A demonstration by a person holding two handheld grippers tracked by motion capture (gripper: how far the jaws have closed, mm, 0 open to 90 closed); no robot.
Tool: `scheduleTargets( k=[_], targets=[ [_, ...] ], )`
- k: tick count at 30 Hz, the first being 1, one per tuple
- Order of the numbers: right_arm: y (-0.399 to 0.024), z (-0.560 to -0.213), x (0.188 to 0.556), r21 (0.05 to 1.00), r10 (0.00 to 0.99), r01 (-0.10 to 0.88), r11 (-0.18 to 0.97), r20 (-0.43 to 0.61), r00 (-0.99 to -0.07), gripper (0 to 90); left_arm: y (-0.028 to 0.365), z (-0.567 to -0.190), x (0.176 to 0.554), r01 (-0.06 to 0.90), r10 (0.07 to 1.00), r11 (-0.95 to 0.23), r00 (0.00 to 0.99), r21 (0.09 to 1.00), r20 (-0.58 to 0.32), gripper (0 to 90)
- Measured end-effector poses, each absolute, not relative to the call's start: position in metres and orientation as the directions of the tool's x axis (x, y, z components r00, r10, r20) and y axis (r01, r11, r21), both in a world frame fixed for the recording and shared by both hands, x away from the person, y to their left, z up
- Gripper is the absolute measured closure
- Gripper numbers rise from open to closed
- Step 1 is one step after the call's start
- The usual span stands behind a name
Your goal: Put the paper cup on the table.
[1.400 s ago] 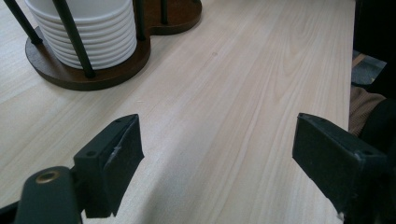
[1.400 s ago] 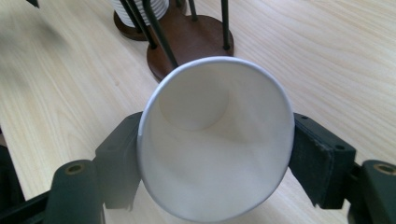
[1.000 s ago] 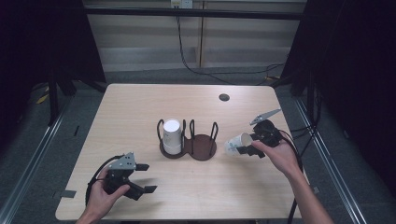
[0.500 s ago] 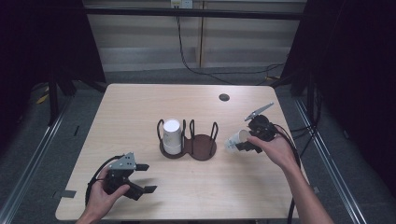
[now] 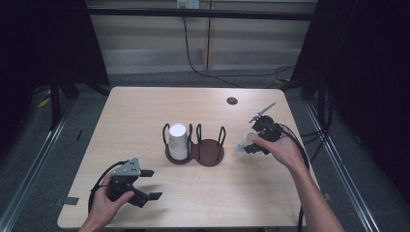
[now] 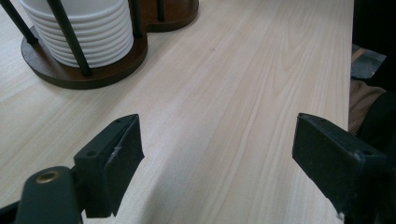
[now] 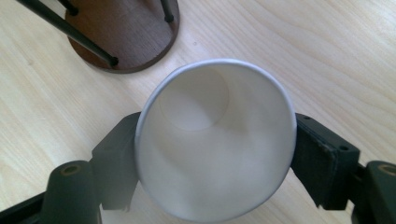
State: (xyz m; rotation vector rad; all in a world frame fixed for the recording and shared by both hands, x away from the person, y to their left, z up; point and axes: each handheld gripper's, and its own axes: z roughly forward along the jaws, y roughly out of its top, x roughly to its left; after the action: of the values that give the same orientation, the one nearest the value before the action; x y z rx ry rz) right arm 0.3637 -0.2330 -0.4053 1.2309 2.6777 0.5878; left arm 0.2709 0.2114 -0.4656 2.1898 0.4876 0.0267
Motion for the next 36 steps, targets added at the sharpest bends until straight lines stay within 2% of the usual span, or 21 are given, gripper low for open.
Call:
scheduleTargets(
  k=[13,26,36],
  targets=[
    [-0.233,-0.412,0.371,0.362,0.761,0.716,0.598,0.026,-0.648,24.2,0.209,-0.467,0.27,0.319,0.335,-0.558,0.931,0.766,-0.143,16.3],
    [-0.224,-0.416,0.377,0.306,0.757,0.717,0.626,-0.018,-0.653,22.8,0.214,-0.465,0.271,0.34,0.371,-0.532,0.917,0.776,-0.147,16.3],
    [-0.217,-0.419,0.382,0.323,0.754,0.707,0.629,-0.032,-0.656,20.9,0.214,-0.466,0.272,0.341,0.372,-0.534,0.917,0.774,-0.147,16.3]
  ],
)
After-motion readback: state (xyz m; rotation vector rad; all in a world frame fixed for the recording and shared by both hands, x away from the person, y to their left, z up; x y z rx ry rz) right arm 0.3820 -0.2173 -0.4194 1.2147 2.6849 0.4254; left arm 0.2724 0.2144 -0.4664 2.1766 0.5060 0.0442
